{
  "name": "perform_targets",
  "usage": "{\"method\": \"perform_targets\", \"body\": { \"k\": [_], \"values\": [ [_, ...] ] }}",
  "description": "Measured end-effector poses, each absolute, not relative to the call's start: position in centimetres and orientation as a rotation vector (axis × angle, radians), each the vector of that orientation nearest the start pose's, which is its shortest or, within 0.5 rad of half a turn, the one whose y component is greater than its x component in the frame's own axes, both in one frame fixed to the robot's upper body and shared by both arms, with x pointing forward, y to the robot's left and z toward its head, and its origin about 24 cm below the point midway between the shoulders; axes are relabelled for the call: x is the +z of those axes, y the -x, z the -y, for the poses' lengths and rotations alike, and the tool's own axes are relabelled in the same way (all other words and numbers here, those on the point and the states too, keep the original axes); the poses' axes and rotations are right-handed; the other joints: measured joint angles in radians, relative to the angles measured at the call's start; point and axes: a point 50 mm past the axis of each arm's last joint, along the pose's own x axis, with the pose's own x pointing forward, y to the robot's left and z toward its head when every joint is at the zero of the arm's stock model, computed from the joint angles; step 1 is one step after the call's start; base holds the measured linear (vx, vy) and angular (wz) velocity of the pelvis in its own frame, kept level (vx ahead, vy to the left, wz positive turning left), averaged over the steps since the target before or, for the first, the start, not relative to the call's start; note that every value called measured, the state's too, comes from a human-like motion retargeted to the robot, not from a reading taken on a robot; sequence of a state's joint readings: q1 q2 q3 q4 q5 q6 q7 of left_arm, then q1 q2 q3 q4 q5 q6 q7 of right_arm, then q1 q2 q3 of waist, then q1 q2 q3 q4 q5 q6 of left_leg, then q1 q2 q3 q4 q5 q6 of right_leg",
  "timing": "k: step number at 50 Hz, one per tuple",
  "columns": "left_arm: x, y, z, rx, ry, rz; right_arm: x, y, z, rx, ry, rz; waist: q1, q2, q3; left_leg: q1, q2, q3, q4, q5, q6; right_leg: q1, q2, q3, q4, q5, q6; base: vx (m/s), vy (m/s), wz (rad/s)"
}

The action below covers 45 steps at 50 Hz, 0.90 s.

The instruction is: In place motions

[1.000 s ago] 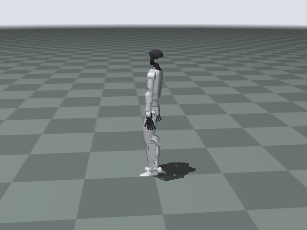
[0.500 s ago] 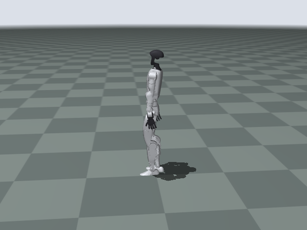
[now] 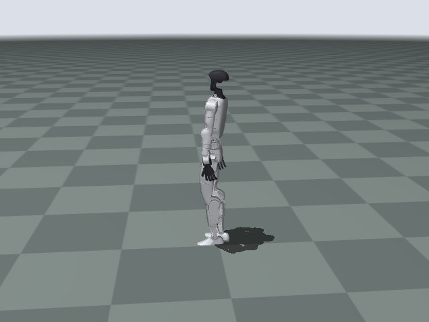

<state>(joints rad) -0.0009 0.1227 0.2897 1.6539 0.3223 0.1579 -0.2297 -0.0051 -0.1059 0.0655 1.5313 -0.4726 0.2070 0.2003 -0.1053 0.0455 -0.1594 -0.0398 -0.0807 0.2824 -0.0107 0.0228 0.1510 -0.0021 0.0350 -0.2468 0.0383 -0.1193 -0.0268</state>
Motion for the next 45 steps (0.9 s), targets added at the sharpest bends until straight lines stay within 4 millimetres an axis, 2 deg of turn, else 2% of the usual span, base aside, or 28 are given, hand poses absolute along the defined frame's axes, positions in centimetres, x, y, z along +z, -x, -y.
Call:
{"method": "perform_targets", "body": {
  "k": [9, 22, 45],
  "values": [
    [-17.55, 1.88, -18.36, -0.1, 0.12, -1.787, -17.68, 0.38, 19.67, 0.415, 0.384, -1.789, -0.001, -0.007, -0.002, -0.001, 0.0, 0.002, -0.001, 0.002, 0.001, -0.005, 0.0, 0.002, 0.002, 0.003, 0.001, 0.0, 0.0, 0.0],
    [-17.5, 2.53, -18.36, -0.073, 0.142, -1.799, -17.76, -0.11, 19.31, 0.446, 0.402, -1.766, -0.009, -0.015, 0.002, -0.004, 0.002, 0.0, -0.002, 0.007, 0.002, -0.014, 0.001, 0.004, 0.005, 0.008, -0.002, 0.0, 0.0, 0.0],
    [-17.51, 2.4, -18.5, -0.057, 0.15, -1.789, -17.74, -0.05, 19.46, 0.442, 0.405, -1.769, -0.013, -0.019, 0.012, -0.014, 0.003, -0.016, 0.002, 0.018, 0.002, -0.022, -0.002, -0.005, 0.009, 0.013, -0.004, 0.0, 0.0, 0.0]
  ]
}}
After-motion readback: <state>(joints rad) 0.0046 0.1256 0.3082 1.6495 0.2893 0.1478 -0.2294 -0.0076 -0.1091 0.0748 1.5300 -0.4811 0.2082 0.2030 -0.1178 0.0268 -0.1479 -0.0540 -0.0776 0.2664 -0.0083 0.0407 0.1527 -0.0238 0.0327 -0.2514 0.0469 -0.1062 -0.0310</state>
